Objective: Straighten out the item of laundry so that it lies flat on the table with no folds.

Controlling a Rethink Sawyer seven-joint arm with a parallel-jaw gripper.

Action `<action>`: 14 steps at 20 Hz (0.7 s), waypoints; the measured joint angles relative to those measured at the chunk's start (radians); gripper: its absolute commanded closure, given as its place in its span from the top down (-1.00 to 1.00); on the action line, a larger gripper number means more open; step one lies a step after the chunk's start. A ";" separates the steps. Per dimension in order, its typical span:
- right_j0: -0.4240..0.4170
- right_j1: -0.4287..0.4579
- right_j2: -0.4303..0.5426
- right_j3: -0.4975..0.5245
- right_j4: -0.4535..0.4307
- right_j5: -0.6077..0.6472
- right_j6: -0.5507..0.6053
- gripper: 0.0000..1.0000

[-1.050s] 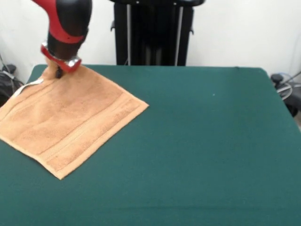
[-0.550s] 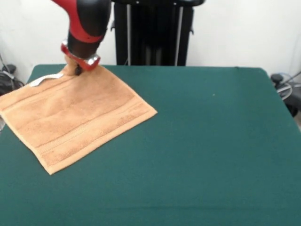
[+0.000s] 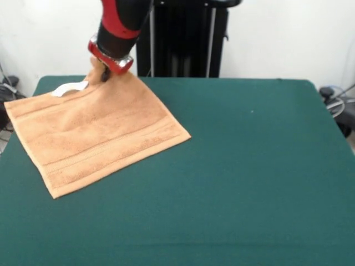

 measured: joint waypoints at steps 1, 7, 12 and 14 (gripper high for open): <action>0.003 0.000 0.000 0.013 0.009 -0.052 0.012 -1.00; 0.010 0.014 0.011 0.099 0.059 -0.442 0.133 -1.00; 0.005 0.045 0.031 0.122 0.064 -0.587 0.203 -1.00; 0.000 0.060 0.041 0.122 0.064 -0.584 0.205 -1.00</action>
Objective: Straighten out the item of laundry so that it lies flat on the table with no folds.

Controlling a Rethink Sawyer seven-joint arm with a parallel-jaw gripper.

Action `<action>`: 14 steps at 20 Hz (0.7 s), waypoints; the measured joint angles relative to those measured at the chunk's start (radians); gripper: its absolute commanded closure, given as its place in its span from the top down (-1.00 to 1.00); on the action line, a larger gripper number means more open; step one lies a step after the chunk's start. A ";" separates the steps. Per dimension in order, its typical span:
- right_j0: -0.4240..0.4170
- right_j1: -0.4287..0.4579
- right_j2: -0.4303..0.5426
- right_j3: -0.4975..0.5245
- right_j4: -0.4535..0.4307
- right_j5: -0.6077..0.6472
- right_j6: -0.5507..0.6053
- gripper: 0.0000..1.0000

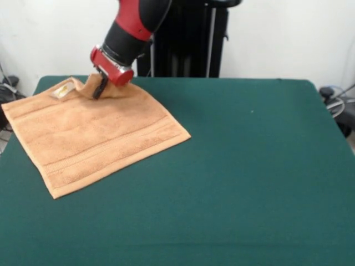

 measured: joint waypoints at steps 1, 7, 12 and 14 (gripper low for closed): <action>-0.003 0.006 0.005 0.000 0.000 0.004 0.000 -1.00; -0.022 0.025 0.034 0.005 0.041 0.058 0.000 -1.00; -0.022 0.025 0.038 0.014 0.067 0.047 0.000 -1.00; -0.023 0.032 0.038 0.021 0.067 0.016 0.003 -1.00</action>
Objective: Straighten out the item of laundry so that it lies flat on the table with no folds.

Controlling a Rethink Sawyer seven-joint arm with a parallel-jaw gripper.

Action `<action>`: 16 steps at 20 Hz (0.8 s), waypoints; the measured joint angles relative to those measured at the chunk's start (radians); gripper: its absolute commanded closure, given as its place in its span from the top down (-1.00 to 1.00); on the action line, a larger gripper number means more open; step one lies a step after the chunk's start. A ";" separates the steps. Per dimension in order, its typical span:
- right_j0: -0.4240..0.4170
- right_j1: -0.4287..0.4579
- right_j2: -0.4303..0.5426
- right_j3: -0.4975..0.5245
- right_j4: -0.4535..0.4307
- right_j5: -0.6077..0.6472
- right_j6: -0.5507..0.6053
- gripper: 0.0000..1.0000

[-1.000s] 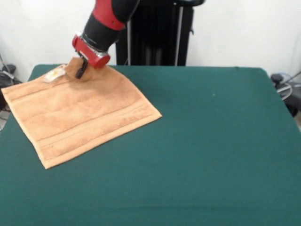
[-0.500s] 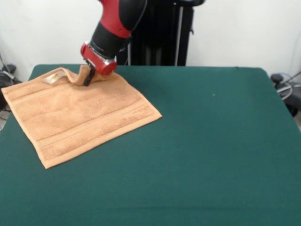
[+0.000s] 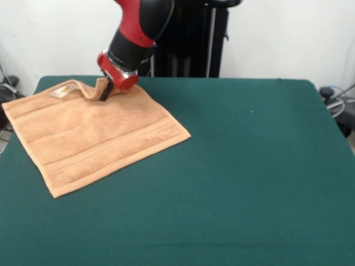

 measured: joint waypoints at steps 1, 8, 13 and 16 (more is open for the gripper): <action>0.000 0.005 0.000 0.006 0.000 -0.024 0.003 -1.00; -0.012 0.047 0.002 0.045 -0.003 -0.199 0.016 -1.00; -0.040 0.062 0.003 0.080 -0.004 -0.250 0.016 -1.00; -0.069 0.060 0.002 0.115 -0.015 -0.250 0.016 -1.00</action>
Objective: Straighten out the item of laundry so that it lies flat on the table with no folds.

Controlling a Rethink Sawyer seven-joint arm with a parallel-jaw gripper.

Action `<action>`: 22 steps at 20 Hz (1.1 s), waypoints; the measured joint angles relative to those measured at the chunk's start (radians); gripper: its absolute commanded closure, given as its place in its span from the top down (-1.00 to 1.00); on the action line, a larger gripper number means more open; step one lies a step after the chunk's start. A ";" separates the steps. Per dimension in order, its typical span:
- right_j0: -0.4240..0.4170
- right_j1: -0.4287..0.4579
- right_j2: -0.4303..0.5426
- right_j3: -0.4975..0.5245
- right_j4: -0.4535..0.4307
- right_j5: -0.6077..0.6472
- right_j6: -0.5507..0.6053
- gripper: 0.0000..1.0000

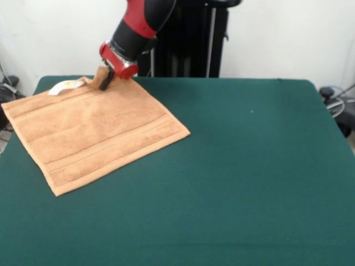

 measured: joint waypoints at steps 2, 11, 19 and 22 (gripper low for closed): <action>-0.012 -0.002 0.000 0.020 -0.005 0.000 0.000 -1.00; -0.049 -0.010 0.000 0.111 -0.012 -0.013 0.000 1.00; -0.066 0.010 0.001 0.126 -0.041 -0.042 0.000 1.00; -0.073 0.021 0.005 0.126 -0.043 -0.043 0.000 1.00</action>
